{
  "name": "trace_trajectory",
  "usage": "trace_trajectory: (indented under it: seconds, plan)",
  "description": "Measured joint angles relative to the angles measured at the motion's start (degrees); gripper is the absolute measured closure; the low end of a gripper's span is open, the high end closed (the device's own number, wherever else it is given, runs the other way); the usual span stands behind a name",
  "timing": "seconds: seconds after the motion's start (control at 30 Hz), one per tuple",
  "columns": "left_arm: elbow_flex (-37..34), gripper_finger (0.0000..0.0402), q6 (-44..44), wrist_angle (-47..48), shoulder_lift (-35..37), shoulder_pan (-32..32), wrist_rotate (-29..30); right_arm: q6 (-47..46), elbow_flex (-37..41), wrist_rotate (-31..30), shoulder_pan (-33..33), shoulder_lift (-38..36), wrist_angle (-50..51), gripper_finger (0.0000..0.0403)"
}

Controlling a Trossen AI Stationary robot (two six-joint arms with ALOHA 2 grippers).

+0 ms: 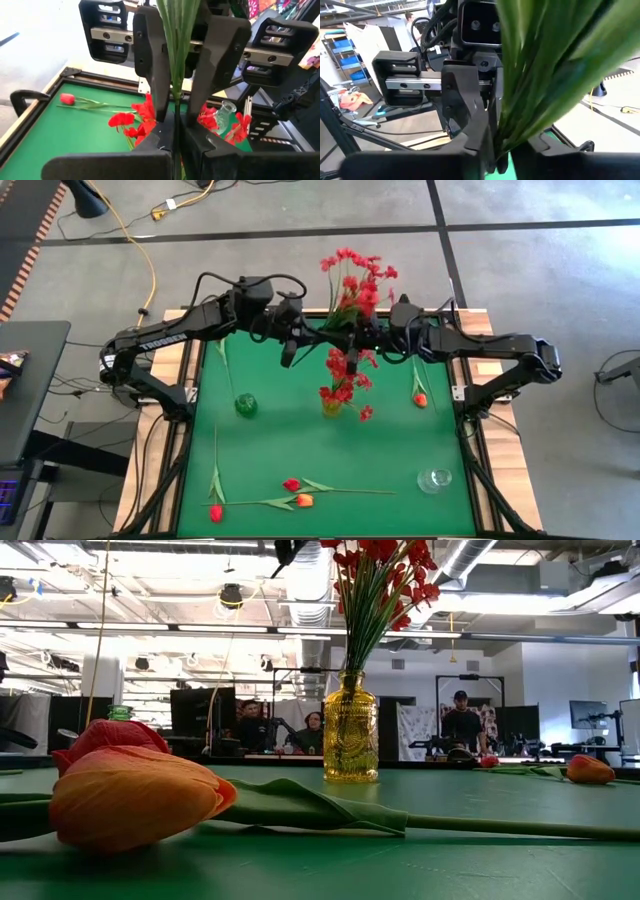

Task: Sort flowers into vase by color
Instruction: Put the red flower into the yellow vase

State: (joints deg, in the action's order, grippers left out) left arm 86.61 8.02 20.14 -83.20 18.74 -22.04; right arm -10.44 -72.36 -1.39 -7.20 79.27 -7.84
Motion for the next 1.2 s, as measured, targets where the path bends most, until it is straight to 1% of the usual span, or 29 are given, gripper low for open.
trace_trajectory:
  seconds: [0.13,0.27,0.33,0.4,0.47,0.53,0.7,0.8,0.87,0.93,1.03,1.2]
  plan:
    - [0.0,0.0401,0.1,-2.8,0.0,0.0,1.1,0.6,0.0,0.0,-0.1,-1.8,1.6,0.0243]
    - [0.0,0.0401,-0.1,-4.3,0.3,0.0,3.6,0.5,0.0,0.0,-1.3,-4.8,4.4,0.0175]
    - [0.0,0.0401,-0.3,-5.6,0.8,0.1,5.4,0.5,0.0,0.0,-1.8,-6.8,7.0,0.0149]
    - [-0.6,0.0401,-0.3,-9.0,1.7,0.1,6.5,0.5,0.0,0.0,-2.2,-8.6,10.1,0.0133]
    - [-3.0,0.0401,-0.2,-14.2,3.4,0.1,6.8,0.5,0.0,0.0,-2.6,-10.3,13.2,0.0125]
    - [-7.1,0.0402,0.8,-21.9,5.8,0.0,7.6,0.4,0.0,0.0,-2.7,-12.1,16.0,0.0122]
    - [-21.9,0.0401,6.8,-43.2,11.2,0.0,7.9,0.3,0.0,0.0,-2.7,-15.9,21.2,0.0121]
    - [-30.3,0.0401,10.9,-54.8,11.9,0.0,8.9,0.3,0.0,-0.1,-2.7,-17.0,23.3,0.0121]
    - [-34.4,0.0401,14.5,-62.2,11.9,0.0,9.9,0.3,0.0,-0.1,-2.7,-17.6,24.3,0.0121]
    - [-37.6,0.0401,16.3,-69.0,11.5,-0.1,10.8,0.4,0.0,-0.1,-2.7,-17.9,25.1,0.0121]
    - [-41.9,0.0401,18.9,-74.5,10.8,-0.5,12.7,0.4,0.0,-0.3,-2.7,-17.9,26.1,0.0121]
    - [-46.4,0.0401,19.4,-77.4,11.0,-3.1,18.4,0.4,0.0,-0.3,-2.7,-17.7,26.4,0.0121]
